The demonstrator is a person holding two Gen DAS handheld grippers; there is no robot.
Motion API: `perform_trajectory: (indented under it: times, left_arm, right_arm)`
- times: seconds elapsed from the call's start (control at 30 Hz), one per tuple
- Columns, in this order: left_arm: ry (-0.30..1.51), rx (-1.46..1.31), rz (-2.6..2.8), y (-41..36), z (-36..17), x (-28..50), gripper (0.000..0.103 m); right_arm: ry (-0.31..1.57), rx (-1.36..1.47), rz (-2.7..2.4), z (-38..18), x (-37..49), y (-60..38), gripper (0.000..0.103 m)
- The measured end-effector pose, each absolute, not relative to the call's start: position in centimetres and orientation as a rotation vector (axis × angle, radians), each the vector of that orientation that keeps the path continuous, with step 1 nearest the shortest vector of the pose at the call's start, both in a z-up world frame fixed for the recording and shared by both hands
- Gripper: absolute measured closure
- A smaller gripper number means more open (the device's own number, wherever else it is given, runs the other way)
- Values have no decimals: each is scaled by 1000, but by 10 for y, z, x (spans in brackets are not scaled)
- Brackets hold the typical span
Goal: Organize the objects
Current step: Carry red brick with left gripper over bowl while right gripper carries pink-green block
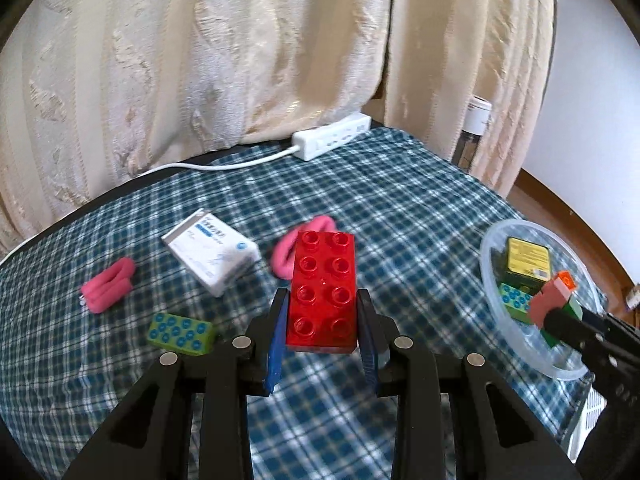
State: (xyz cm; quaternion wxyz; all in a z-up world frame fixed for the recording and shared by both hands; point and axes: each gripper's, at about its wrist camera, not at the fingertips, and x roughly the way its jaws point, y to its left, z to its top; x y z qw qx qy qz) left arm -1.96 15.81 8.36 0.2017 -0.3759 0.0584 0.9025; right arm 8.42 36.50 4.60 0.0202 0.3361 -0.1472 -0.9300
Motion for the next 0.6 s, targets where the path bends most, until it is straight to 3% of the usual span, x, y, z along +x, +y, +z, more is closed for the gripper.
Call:
perform_trajectory:
  times: [0.6]
  left_arm:
    - [256, -1032, 2362, 226, 81, 14, 70]
  right_arm:
    - [-601, 1024, -3042, 44, 114, 443, 70]
